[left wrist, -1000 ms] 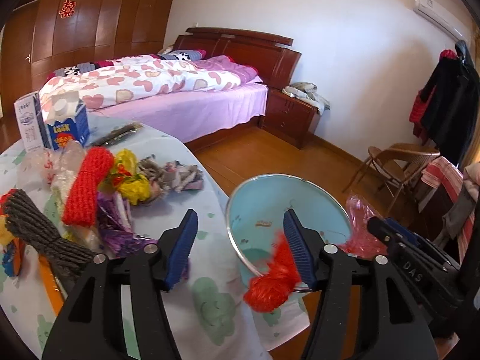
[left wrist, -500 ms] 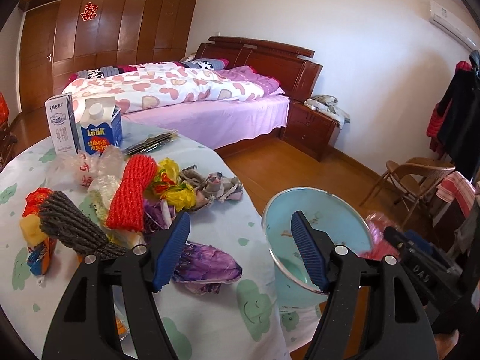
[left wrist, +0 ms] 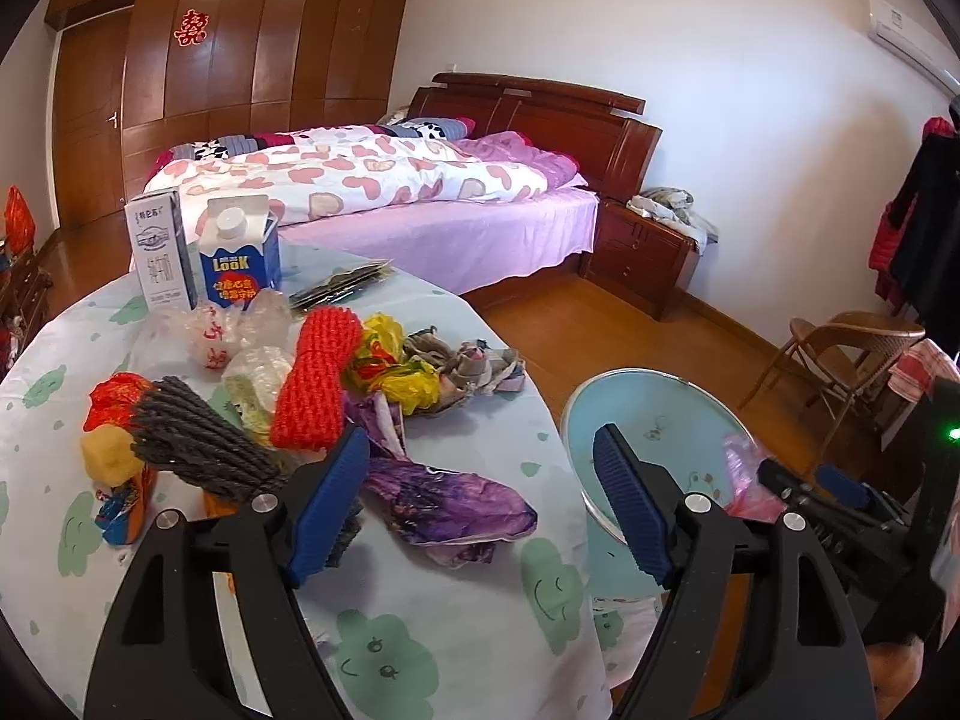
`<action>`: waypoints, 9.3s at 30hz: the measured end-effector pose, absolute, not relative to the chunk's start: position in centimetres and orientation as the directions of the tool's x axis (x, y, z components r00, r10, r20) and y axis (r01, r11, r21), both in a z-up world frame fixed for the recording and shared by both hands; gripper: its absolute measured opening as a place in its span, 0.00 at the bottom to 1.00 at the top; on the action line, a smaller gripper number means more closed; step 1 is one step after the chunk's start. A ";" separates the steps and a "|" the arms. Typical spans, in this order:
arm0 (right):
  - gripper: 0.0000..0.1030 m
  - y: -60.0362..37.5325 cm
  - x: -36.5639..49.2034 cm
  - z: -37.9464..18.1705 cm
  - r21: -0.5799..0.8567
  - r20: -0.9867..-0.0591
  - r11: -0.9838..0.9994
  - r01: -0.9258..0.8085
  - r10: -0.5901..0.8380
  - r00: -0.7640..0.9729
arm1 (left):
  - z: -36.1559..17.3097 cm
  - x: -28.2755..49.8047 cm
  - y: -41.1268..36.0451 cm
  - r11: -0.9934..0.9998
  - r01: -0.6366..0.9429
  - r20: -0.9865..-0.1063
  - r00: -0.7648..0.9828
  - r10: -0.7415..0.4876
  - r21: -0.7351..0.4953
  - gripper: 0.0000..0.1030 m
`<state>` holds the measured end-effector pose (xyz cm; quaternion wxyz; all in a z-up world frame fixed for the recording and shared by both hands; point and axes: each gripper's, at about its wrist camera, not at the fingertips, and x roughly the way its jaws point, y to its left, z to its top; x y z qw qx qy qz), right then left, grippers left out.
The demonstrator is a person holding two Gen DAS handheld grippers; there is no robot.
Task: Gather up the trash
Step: 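Carry both bags to the blue bin and open both grippers to drop them, then grasp the black rope bundle with the right gripper while the left grasps the yellow sponge, then move rope and sponge over the blue bin and release both, then grasp the purple wrapper with the right gripper while the left grasps the orange wrapper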
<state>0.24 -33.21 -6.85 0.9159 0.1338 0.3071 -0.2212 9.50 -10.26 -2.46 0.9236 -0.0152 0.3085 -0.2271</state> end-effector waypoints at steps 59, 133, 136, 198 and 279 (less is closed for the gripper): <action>0.87 -24.1 5.1 -4.7 0.131 -0.565 0.962 0.241 -0.127 0.815 | -4.1 11.9 3.7 0.988 0.104 -0.620 0.770 -0.152 -0.113 0.77; 0.26 -18.8 5.8 -3.6 0.162 -0.537 0.986 0.049 0.047 0.842 | -2.0 12.0 3.1 0.966 0.210 -0.577 0.775 -0.258 -0.149 0.43; 0.26 -20.3 5.1 -3.5 0.172 -0.538 0.982 0.082 0.024 0.842 | -1.7 11.2 1.0 0.956 0.259 -0.574 0.766 -0.289 -0.135 0.43; 0.62 -35.7 3.7 -8.6 0.164 -0.719 0.881 0.444 -0.201 0.665 | -5.2 10.6 -22.4 0.823 0.567 -0.738 0.551 -0.389 -0.011 0.82; 0.48 -14.3 7.4 -8.2 -0.019 -0.637 0.997 -0.069 0.041 0.770 | -9.7 11.9 3.0 0.978 0.134 -0.766 0.609 -0.207 -0.159 0.37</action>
